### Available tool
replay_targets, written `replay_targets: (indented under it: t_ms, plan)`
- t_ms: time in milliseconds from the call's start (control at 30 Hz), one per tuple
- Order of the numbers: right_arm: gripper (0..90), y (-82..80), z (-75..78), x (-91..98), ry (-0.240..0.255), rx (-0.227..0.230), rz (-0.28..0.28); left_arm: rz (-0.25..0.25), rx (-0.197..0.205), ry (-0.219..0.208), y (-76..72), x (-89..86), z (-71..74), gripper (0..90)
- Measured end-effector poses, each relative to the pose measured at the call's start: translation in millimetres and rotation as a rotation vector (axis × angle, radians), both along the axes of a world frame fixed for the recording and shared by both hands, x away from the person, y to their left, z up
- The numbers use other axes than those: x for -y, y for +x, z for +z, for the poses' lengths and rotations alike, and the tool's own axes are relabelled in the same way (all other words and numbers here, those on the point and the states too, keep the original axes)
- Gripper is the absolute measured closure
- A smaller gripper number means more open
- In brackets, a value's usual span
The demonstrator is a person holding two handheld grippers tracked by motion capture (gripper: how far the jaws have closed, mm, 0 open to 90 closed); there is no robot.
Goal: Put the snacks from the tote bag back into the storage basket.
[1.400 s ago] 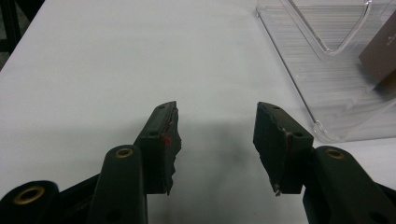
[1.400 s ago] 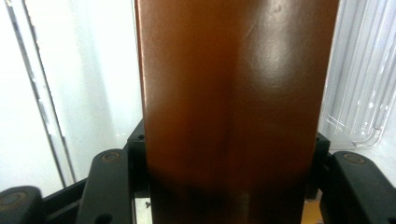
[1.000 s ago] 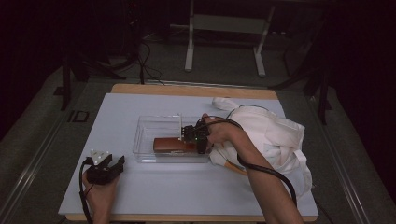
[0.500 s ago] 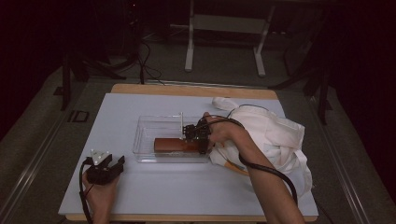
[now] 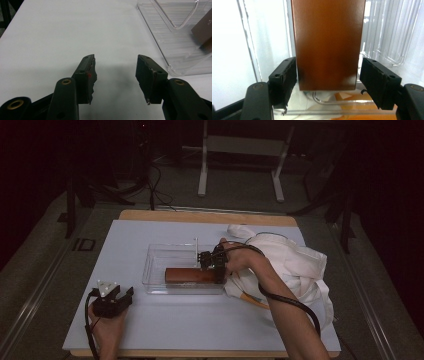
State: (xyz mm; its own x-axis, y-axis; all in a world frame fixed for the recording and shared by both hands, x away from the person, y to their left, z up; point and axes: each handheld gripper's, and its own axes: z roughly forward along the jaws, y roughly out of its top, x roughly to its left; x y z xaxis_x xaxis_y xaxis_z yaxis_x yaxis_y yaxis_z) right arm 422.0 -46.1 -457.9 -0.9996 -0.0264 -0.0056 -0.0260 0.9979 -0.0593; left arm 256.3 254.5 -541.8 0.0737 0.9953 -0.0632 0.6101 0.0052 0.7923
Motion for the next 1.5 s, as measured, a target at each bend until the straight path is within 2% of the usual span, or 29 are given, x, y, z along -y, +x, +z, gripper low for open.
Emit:
replay_targets:
  t_ms: [533, 933, 1067, 1233, 1433, 1500]
  plan:
    - [29.8, -1.0, 16.7, 7.1, 0.020, 0.011, 0.005, 0.001, 0.001, -0.001, 0.0, 0.0, 0.0, 50.8]
    - [29.8, -4.2, 31.8, 12.3, 0.079, 0.026, 0.002, 0.003, 0.001, -0.002, 0.0, 0.1, -0.1, 50.8]
    - [30.0, -5.4, 37.7, 17.3, 0.139, 0.033, -0.001, 0.001, 0.000, -0.002, 0.1, -0.1, 0.0, 50.8]
    - [32.3, -6.4, 46.0, 25.0, 0.182, 0.053, -0.027, 0.003, 0.001, -0.001, -0.1, 0.1, 0.0, 50.8]
    - [33.3, -9.0, 56.9, 35.2, 0.290, 0.056, -0.055, 0.002, 0.001, 0.001, -0.1, 0.2, -0.1, 50.7]
    - [33.2, -10.9, 60.2, 38.5, 0.313, 0.080, -0.068, 0.002, -0.001, 0.002, 0.1, 0.3, -0.1, 50.7]
